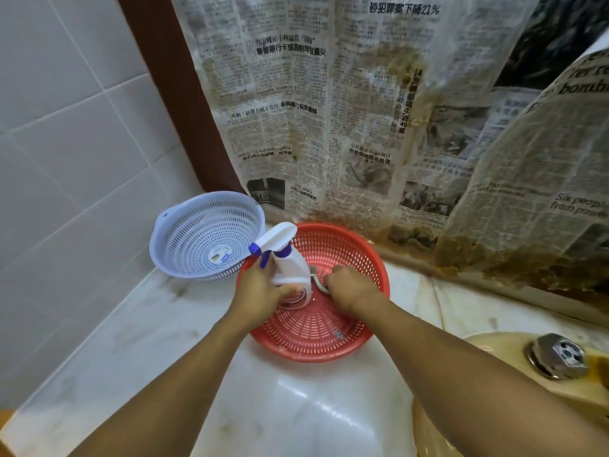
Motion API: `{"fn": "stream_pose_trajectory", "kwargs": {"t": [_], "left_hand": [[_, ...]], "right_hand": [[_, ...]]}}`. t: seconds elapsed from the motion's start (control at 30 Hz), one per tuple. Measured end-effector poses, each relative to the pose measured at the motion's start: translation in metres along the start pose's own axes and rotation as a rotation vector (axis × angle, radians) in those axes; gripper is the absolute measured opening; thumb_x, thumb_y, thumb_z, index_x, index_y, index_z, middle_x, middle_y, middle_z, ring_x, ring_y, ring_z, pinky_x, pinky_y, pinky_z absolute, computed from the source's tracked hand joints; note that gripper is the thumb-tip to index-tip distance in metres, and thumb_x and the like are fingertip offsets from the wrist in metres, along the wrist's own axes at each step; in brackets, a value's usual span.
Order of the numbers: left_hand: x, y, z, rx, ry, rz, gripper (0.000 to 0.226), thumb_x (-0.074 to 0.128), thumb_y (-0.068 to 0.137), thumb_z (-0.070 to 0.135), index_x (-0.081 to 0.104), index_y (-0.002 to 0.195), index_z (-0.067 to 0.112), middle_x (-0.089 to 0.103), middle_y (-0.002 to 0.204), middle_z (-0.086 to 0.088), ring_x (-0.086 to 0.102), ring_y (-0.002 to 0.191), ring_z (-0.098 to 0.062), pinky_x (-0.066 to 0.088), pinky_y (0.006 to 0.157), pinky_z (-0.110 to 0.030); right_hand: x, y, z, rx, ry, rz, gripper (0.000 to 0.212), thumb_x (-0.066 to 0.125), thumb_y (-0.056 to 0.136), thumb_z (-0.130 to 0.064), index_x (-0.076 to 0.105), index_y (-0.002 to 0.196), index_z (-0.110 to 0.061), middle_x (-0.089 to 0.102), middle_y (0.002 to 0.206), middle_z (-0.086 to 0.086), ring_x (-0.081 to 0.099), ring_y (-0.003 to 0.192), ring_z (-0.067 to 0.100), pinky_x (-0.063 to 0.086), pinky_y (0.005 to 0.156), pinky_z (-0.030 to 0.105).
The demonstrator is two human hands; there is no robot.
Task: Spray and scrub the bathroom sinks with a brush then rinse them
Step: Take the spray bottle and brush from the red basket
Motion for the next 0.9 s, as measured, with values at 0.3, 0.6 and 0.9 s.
{"fn": "stream_pose_trajectory", "kwargs": {"t": [0.3,0.6,0.9], "left_hand": [[-0.004,-0.013,0.007,-0.123,-0.075,-0.03,0.053,0.096,0.067,0.016,0.066,0.109,0.029,0.075,0.095,0.019,0.069,0.089,0.004,0.055,0.083,-0.021],[-0.052,-0.079,0.125,0.056,-0.008,-0.053,0.055,0.096,0.069,0.029,0.061,0.111,0.034,0.071,0.096,0.019,0.067,0.084,0.009,0.045,0.065,-0.005],[-0.035,-0.238,0.192,0.064,-0.002,-0.08,0.045,0.092,0.071,0.015,0.066,0.099,0.039,0.074,0.09,0.024,0.067,0.086,0.009,0.048,0.07,-0.011]], "right_hand": [[-0.014,-0.03,0.004,0.081,0.114,0.25,0.023,0.054,0.096,-0.01,0.074,0.107,-0.008,0.066,0.11,0.012,0.067,0.096,0.032,0.056,0.078,0.041],[-0.049,-0.186,0.051,0.041,0.347,0.538,0.015,0.063,0.095,-0.027,0.077,0.1,-0.025,0.064,0.084,-0.001,0.061,0.08,0.022,0.048,0.065,0.039],[0.031,-0.366,0.073,0.138,0.394,0.418,0.014,0.063,0.092,-0.021,0.076,0.098,-0.019,0.068,0.082,0.001,0.06,0.078,0.017,0.048,0.07,0.04]]}}
Point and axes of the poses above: each hand's wrist, its own y-axis towards the middle knuckle, its own x-axis out of the palm, z = x × y, the point moved 2 cm from there along y, towards the middle knuckle
